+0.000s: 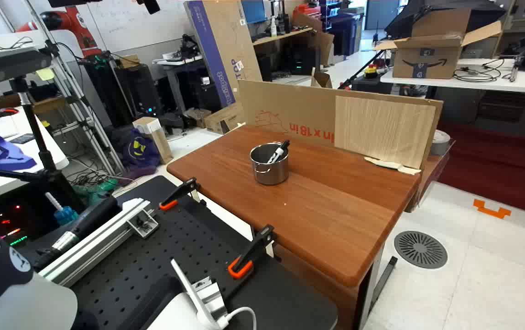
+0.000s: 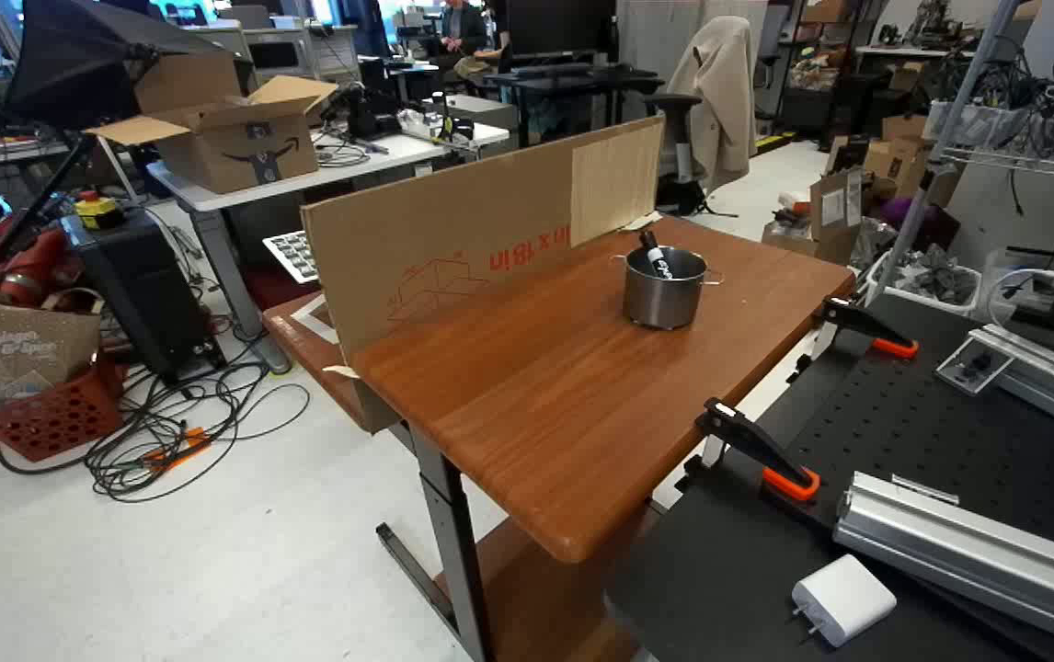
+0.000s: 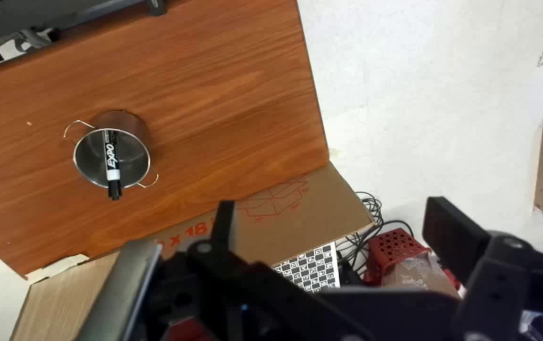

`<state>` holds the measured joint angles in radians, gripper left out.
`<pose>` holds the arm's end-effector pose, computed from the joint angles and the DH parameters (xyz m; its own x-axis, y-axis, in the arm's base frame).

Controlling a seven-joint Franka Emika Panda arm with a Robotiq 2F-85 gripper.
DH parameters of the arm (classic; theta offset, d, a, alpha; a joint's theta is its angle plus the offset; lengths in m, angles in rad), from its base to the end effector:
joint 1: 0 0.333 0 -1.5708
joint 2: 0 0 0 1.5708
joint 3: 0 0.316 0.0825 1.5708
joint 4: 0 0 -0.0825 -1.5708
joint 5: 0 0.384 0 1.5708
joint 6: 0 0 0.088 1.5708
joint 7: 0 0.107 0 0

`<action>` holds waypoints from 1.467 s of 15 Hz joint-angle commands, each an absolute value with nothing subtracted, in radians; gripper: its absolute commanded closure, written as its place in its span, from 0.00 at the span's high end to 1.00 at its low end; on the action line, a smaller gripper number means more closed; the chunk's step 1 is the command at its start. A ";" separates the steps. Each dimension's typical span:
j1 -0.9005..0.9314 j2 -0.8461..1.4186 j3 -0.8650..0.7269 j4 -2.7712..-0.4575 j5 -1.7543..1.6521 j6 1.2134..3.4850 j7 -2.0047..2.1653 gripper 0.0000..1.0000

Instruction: Take the black marker out of the pot

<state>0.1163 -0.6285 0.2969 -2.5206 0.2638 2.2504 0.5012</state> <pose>0.3567 0.1754 0.5134 0.9304 -0.2619 0.2564 -0.2054 -0.9520 -0.2270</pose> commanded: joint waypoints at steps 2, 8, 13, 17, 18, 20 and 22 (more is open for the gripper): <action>0.121 -0.628 0.292 -2.512 0.259 2.248 0.504 1.00; 0.121 -0.628 0.292 -2.510 0.259 2.248 0.504 1.00; 0.098 -0.577 0.269 -2.531 0.247 2.267 0.482 1.00; 0.071 -0.541 0.240 -2.569 0.237 2.307 0.457 1.00; 0.060 -0.529 0.233 -2.583 0.228 2.334 0.448 1.00; 0.041 -0.494 0.217 -2.596 0.212 2.376 0.434 1.00; 0.020 -0.443 0.198 -2.600 0.193 2.432 0.422 1.00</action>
